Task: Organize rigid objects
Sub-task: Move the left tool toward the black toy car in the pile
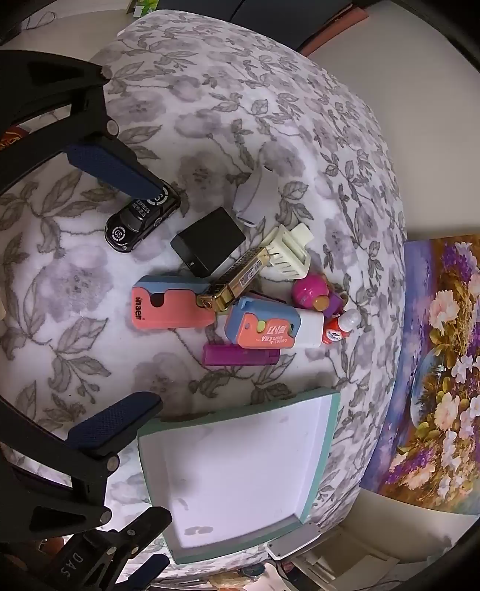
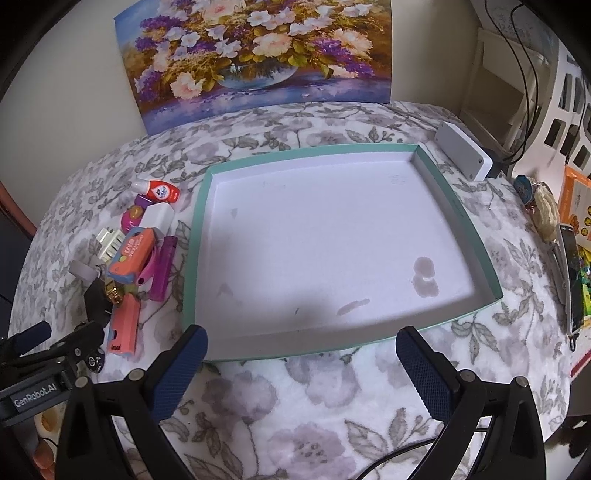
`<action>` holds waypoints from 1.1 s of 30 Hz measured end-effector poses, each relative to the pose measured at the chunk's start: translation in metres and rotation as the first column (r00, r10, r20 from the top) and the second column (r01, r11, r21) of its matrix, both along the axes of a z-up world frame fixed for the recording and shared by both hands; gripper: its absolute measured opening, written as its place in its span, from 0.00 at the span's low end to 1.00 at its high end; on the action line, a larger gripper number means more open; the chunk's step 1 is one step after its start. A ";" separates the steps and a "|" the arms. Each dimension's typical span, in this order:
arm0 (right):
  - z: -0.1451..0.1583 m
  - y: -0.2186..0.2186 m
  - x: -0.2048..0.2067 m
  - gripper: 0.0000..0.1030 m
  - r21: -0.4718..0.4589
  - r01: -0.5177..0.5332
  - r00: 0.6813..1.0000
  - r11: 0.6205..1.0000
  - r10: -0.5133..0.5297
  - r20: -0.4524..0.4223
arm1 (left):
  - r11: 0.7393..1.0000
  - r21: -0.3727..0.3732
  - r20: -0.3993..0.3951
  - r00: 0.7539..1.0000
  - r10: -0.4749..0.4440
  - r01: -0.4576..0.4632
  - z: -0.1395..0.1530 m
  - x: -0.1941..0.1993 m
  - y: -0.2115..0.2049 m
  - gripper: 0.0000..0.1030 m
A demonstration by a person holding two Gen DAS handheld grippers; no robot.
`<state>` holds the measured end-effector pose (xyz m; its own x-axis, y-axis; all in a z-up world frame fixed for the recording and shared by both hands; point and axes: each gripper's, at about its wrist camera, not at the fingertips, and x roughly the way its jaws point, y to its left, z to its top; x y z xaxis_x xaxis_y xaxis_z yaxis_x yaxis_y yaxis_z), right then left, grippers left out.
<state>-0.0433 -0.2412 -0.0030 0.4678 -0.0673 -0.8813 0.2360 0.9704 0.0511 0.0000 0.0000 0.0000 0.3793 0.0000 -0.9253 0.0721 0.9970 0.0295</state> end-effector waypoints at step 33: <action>-0.006 0.000 0.002 1.00 -0.006 0.010 0.999 1.000 -0.010 -0.031 | 1.000 0.002 -0.010 1.000 0.002 -0.002 -0.004 -0.002 0.008 1.00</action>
<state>-0.0412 -0.2408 -0.0085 0.4394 -0.0768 -0.8950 0.2469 0.9683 0.0381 -0.0017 0.0081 -0.0037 0.3701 0.0024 -0.9290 0.0707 0.9970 0.0307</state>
